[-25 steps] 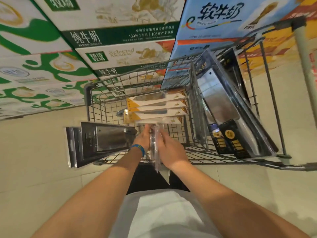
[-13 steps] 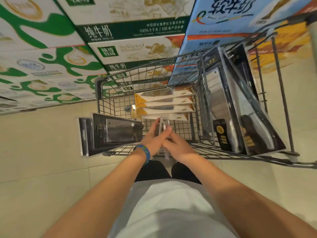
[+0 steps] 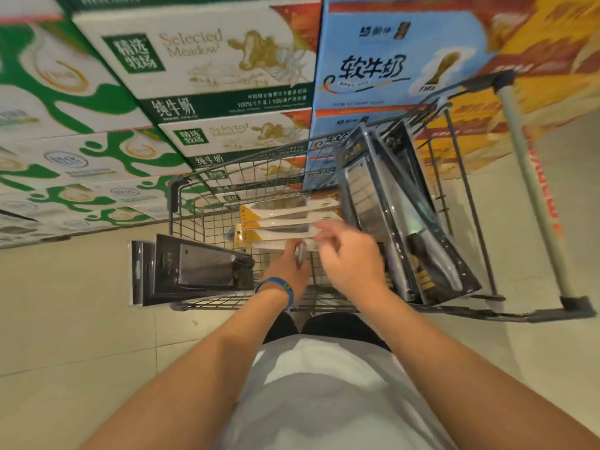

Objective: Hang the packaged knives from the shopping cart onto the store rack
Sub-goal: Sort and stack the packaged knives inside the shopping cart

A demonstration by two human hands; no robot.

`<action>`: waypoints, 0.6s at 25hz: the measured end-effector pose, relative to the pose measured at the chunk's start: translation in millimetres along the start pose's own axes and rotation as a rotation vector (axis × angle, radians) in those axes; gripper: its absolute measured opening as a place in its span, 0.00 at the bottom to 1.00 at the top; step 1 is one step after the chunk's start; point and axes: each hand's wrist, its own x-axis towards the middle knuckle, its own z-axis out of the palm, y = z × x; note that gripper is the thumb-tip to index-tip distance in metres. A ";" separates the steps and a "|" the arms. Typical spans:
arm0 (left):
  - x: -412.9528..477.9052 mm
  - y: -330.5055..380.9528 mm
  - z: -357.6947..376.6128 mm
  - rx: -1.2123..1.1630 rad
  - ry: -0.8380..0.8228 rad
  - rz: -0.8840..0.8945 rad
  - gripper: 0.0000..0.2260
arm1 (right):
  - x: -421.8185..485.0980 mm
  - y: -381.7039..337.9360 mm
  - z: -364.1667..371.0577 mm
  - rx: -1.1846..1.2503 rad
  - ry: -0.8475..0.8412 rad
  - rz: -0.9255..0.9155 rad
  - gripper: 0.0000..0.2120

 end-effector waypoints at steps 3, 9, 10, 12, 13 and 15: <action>3.7 15.9 16.1 0.066 -0.061 0.004 0.18 | 43.4 17.7 -54.3 -0.060 0.235 -0.046 0.15; 20.9 6.2 5.7 -0.131 0.203 -0.195 0.20 | 127.3 74.6 -80.0 -0.620 -0.226 0.263 0.36; 22.1 1.9 0.0 -0.129 0.202 -0.245 0.21 | 135.2 78.3 -79.2 -0.634 -0.213 0.248 0.35; 20.2 -3.0 -6.3 -0.068 0.155 -0.275 0.23 | 141.8 81.8 -74.6 -0.559 -0.144 0.145 0.29; 18.0 -3.7 -6.5 -0.041 0.119 -0.260 0.23 | 143.0 82.2 -70.8 -0.513 -0.132 0.091 0.26; 13.0 -7.0 -3.7 -0.045 0.080 -0.235 0.22 | 146.6 82.8 -64.1 -0.465 -0.173 0.066 0.24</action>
